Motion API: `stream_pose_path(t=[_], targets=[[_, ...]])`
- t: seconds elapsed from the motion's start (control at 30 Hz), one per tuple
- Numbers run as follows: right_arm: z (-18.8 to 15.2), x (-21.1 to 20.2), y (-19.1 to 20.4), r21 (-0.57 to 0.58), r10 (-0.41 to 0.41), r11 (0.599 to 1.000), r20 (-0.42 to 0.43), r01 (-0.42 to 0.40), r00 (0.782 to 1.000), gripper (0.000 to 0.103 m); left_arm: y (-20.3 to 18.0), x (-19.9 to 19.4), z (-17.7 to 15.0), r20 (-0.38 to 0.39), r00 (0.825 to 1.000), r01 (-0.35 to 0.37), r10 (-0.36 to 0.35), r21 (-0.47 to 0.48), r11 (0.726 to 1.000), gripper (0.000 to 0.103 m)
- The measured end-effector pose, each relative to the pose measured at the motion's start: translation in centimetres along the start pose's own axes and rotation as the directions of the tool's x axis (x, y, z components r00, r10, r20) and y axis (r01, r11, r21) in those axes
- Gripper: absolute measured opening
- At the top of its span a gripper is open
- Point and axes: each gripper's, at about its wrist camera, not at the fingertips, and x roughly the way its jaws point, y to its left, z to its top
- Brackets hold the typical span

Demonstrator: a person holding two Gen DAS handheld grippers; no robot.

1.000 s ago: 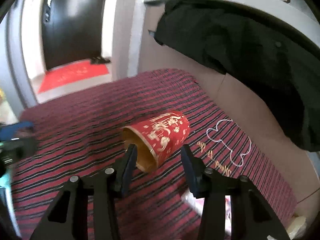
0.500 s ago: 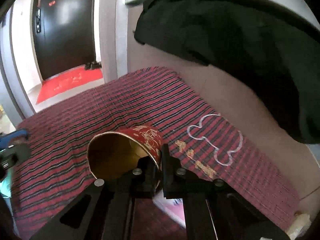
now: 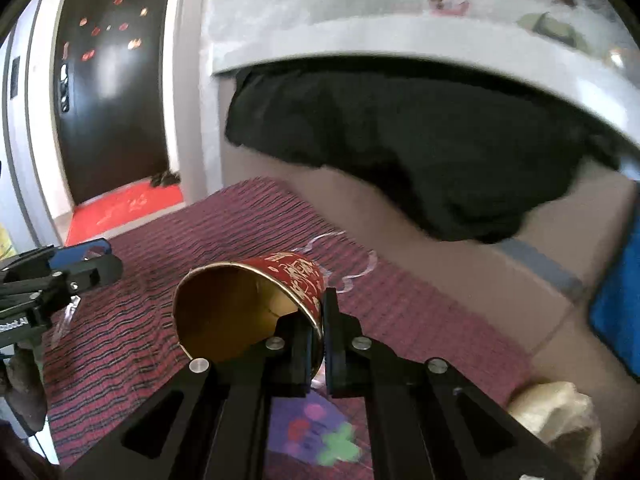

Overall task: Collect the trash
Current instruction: 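Carry the pink wrapper and red cup in both tools over the trash bag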

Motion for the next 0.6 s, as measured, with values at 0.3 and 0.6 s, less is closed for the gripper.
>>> stream_pose_path(t=[0.3, 0.6], targets=[[-1.6, -8.6, -6.4, 0.07, -0.111, 0.992, 0.119, 0.104, 0.987, 0.003, -9.8, 0.8, 2.5, 0.061, 0.996, 0.052, -0.06, 0.125, 0.991, 0.046], [-4.5, -14.9, -14.0, 0.184, -0.259, 0.956, 0.158, 0.229, 0.953, 0.003, -20.0, 1.4, 3.5, 0.137, 0.981, 0.107, -0.14, 0.225, 0.969, 0.046]])
